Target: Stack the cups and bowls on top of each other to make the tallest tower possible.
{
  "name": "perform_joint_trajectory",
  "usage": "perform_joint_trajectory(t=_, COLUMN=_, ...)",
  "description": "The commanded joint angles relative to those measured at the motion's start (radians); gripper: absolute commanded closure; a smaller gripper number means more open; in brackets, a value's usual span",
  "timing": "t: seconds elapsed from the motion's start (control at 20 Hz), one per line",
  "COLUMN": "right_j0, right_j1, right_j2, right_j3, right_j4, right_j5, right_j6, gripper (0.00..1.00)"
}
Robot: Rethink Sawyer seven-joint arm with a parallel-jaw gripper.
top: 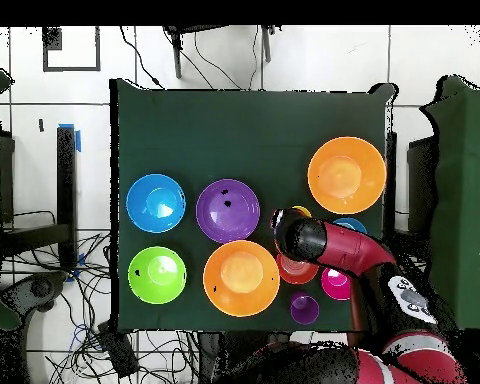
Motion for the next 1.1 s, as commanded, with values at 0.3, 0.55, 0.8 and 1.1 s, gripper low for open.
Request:
perform_joint_trajectory(t=0.3, right_j0=-0.004, right_j1=0.061, right_j2=0.060, right_j3=-0.085, right_j4=0.021, right_j5=-0.047, right_j6=0.121, gripper=0.00)
perform_joint_trajectory(t=0.55, right_j0=0.005, right_j1=0.060, right_j2=0.053, right_j3=-0.090, right_j4=0.005, right_j5=-0.048, right_j6=0.110, gripper=1.00)
perform_joint_trajectory(t=0.8, right_j0=-0.002, right_j1=0.055, right_j2=0.066, right_j3=-0.094, right_j4=0.009, right_j5=-0.014, right_j6=0.094, gripper=1.00)
perform_joint_trajectory(t=1.1, right_j0=-0.034, right_j1=0.015, right_j2=0.107, right_j3=-0.069, right_j4=0.043, right_j5=0.022, right_j6=0.103, gripper=1.00)
